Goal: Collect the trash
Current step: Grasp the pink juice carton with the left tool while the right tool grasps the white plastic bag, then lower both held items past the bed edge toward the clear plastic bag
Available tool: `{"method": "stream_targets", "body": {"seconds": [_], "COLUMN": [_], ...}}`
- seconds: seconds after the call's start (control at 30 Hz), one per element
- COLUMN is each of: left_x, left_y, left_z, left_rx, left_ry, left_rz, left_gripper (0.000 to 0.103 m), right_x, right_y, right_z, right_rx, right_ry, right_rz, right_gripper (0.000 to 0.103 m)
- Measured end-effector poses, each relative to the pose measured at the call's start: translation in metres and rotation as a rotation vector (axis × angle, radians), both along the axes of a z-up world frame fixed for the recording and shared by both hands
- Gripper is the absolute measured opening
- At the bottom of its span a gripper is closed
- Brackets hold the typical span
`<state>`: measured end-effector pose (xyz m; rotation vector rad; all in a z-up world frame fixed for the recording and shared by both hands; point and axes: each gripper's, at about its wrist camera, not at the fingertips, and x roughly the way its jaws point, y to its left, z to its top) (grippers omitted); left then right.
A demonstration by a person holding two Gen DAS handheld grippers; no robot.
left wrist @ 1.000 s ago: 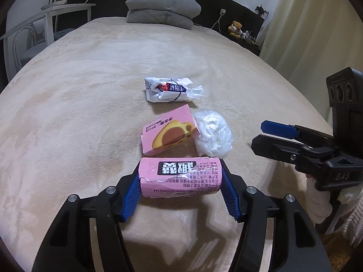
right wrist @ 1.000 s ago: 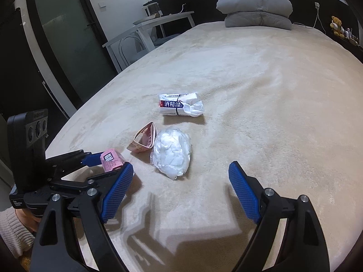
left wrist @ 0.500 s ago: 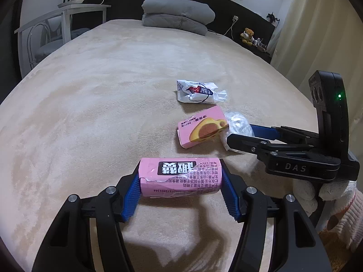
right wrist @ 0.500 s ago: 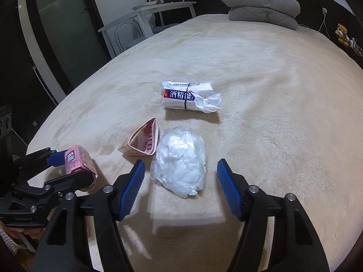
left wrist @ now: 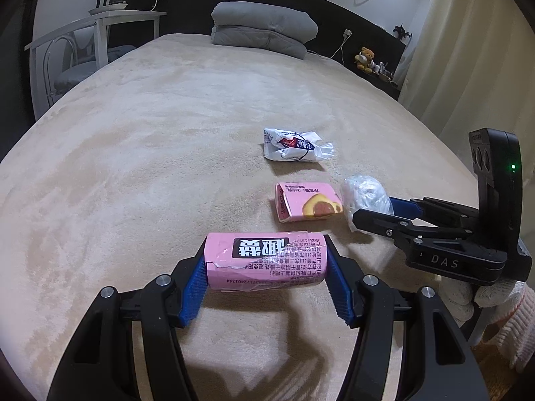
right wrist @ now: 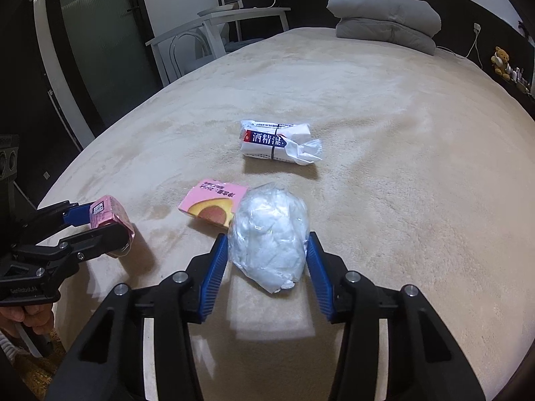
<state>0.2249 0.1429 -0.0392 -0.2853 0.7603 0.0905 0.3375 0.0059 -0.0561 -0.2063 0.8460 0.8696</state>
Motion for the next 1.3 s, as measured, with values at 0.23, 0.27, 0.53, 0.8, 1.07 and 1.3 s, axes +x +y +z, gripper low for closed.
{"method": "stream_targets", "body": {"seconds": [0.23, 0.27, 0.53, 0.8, 1.07, 1.3], "left_x": [-0.008, -0.009, -0.027, -0.051, -0.081, -0.106], "left_y": [-0.008, -0.009, -0.027, -0.049, -0.079, -0.101], "left_z": [0.008, 0.010, 0.026, 0.037, 0.033, 0.027], "left_rx": [0.004, 0.005, -0.007, -0.010, -0.010, -0.031], "left_ry": [-0.010, -0.013, -0.062, -0.113, -0.133, -0.144], "left_rz": [0.003, 0.005, 0.013, -0.001, -0.012, -0.023], "left_gripper": [0.061, 0.061, 0.061, 0.061, 0.061, 0.061], "right_x": [-0.020, -0.024, -0.062, -0.098, -0.140, -0.164], "right_y": [-0.030, -0.034, -0.068, -0.100, -0.131, -0.151], "right_z": [0.013, 0.015, 0.035, 0.047, 0.054, 0.055], "right_rx": [0.026, 0.027, 0.071, 0.113, 0.149, 0.169], "right_ry": [-0.013, -0.021, -0.038, -0.063, -0.075, -0.068], "right_rz": [-0.034, -0.037, -0.051, -0.077, -0.089, -0.100], "right_gripper": [0.048, 0.048, 0.048, 0.048, 0.048, 0.048]}}
